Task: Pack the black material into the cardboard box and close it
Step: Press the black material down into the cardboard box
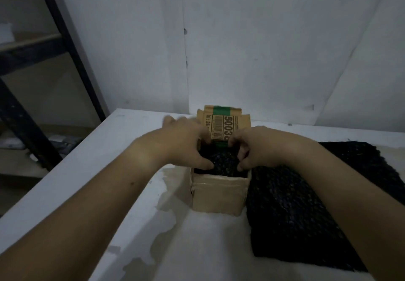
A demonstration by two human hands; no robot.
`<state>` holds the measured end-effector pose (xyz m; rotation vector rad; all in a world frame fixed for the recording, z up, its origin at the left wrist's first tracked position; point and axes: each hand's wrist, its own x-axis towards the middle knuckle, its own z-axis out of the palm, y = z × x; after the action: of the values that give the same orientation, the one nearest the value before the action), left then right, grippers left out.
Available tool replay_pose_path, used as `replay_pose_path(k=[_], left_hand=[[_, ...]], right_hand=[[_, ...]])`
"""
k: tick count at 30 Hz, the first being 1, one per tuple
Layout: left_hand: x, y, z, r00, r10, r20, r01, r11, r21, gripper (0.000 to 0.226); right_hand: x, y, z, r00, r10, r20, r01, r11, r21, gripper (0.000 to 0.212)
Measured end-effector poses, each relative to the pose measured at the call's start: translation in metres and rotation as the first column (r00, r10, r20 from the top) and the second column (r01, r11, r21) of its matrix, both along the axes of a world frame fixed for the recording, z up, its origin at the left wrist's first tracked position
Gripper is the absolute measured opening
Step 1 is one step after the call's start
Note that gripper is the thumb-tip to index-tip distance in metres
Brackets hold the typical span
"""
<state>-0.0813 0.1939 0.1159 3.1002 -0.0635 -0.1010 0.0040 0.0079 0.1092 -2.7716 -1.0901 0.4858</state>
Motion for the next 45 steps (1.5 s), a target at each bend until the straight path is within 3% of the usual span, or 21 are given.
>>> replay_pose_path(k=[3,8,13,16,18,20,23,26,28,31,33,35,40,45], left_hand=[[0.006,-0.011,-0.007,0.997,-0.033,-0.076,0.033,0.999,-0.010,0.063],[0.021,-0.025,-0.014,0.994,-0.087,-0.061,0.095,0.983,0.159,0.037],[0.032,-0.031,-0.027,0.988,-0.086,-0.129,0.115,0.964,0.239,0.023],[0.031,-0.030,-0.031,0.989,-0.104,-0.104,0.127,0.961,0.245,0.028],[0.029,-0.026,-0.027,0.988,-0.124,-0.090,0.139,0.972,0.188,0.041],[0.023,-0.019,-0.015,0.990,-0.124,-0.070,0.126,0.992,0.022,0.058],[0.011,0.000,-0.001,0.998,-0.047,-0.040,0.038,0.979,-0.200,0.061],[-0.001,0.013,-0.008,0.998,0.039,-0.044,-0.044,0.993,-0.110,0.044],[-0.007,0.009,-0.017,0.999,0.016,-0.043,-0.021,0.995,-0.102,0.036],[-0.010,-0.004,-0.025,0.999,-0.041,0.013,0.042,0.995,-0.095,0.021],[-0.011,-0.010,-0.028,1.000,-0.017,0.010,0.018,0.991,-0.135,0.022],[-0.008,-0.010,-0.030,0.999,0.024,-0.022,-0.027,0.987,-0.161,0.034],[0.000,-0.014,-0.020,0.993,0.016,-0.117,-0.027,0.996,-0.087,0.033],[0.012,-0.019,-0.003,0.955,0.052,-0.291,-0.069,0.997,-0.045,0.056]], right_hand=[[0.000,0.002,-0.003,1.000,0.003,-0.003,-0.003,1.000,-0.016,0.076],[0.003,0.013,-0.012,0.999,0.040,0.024,-0.036,0.989,-0.142,0.086],[-0.002,0.031,-0.036,0.979,0.051,0.197,0.001,0.967,-0.256,0.074],[-0.006,0.028,-0.038,0.978,0.035,0.208,0.019,0.967,-0.254,0.072],[-0.006,0.023,-0.027,0.995,0.027,0.098,-0.003,0.974,-0.229,0.079],[-0.005,0.016,-0.008,1.000,0.017,-0.026,-0.021,0.985,-0.173,0.084],[-0.002,0.006,0.012,0.998,-0.027,-0.060,0.023,0.998,-0.063,0.066],[-0.005,0.003,0.011,0.998,-0.020,0.058,0.024,0.996,-0.085,0.044],[-0.012,0.007,0.003,0.997,-0.011,0.081,0.022,0.990,-0.140,0.037],[-0.019,0.014,-0.015,0.968,0.004,0.251,0.040,0.985,-0.170,0.027],[-0.021,0.020,-0.023,0.944,0.020,0.330,0.047,0.980,-0.193,0.026],[-0.020,0.020,-0.020,0.952,0.029,0.304,0.036,0.978,-0.206,0.025],[-0.008,0.000,0.014,0.995,-0.024,-0.094,0.017,0.997,-0.075,0.014],[-0.013,0.011,-0.003,0.990,0.042,0.133,-0.017,0.982,-0.186,0.028]])
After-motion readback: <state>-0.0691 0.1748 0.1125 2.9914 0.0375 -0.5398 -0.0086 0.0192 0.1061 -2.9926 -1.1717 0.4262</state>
